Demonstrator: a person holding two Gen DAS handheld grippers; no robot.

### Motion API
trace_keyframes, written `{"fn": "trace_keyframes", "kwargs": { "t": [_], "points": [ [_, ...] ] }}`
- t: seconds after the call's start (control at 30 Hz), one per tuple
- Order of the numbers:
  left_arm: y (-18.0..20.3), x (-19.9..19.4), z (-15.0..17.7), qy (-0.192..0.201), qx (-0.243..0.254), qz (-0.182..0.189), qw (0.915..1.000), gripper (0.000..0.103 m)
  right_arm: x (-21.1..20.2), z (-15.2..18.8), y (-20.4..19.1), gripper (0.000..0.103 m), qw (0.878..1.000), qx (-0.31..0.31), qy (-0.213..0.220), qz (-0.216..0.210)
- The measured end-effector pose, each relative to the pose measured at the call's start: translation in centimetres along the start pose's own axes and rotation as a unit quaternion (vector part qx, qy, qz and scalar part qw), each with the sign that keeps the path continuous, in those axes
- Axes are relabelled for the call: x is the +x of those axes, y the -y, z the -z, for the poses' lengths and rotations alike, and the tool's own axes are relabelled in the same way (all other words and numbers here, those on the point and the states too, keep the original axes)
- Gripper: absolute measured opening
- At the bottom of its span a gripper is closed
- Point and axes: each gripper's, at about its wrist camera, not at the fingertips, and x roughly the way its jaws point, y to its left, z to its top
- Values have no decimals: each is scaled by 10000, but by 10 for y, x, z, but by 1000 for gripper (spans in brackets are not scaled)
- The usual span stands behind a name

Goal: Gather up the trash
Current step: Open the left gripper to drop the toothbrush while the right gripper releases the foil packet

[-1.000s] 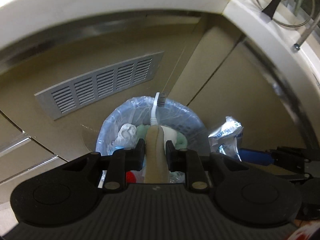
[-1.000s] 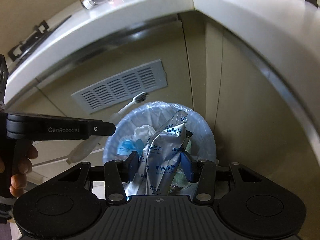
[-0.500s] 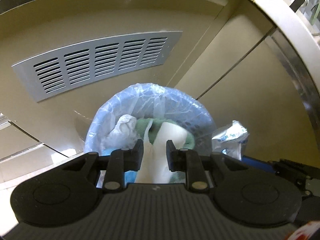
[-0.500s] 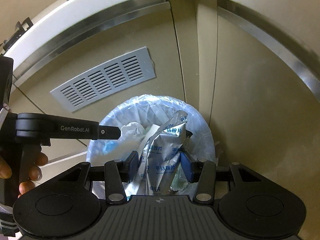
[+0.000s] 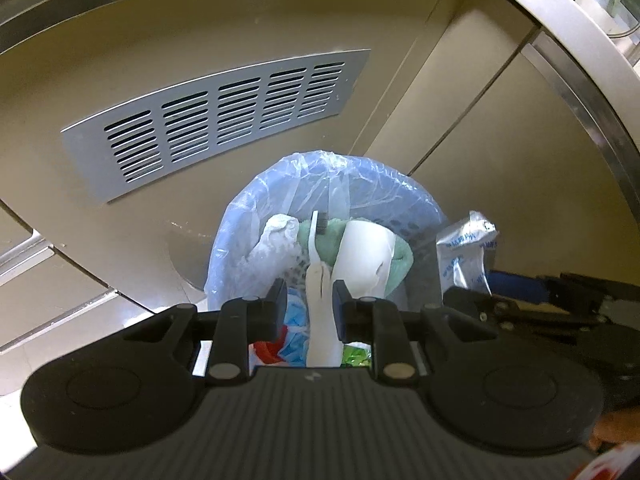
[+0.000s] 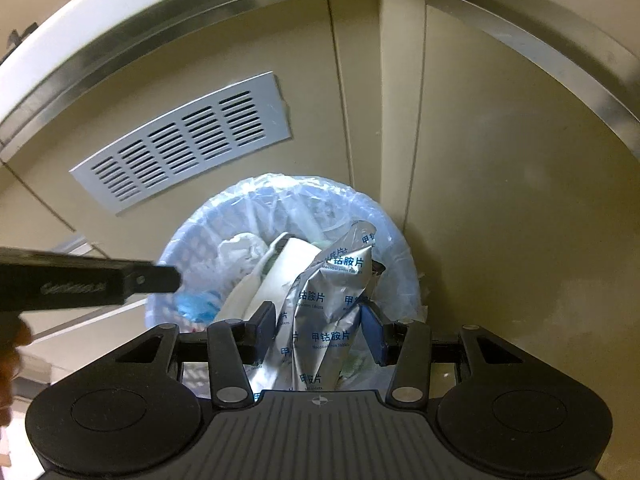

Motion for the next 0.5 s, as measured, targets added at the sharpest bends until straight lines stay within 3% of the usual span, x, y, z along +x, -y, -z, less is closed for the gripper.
{"fn": "trace_keyframes", "kwargs": {
  "t": [0.1,0.13,0.17,0.5],
  "points": [
    [-2,-2,1,0,-20,-2,10000,23,6,1,2,54,10000,18,-22,80],
    [-3,-3,2,-3,-20,-12,10000,23,7,1,2,66,10000,25,-10,64],
    [-4,-4,2,2,-13,-22,10000,23,7,1,3,71,10000,18,16,73],
    [-3,-9,6,1,84,-81,9999,23,-2,7,8,71,9999,114,-30,14]
  ]
}}
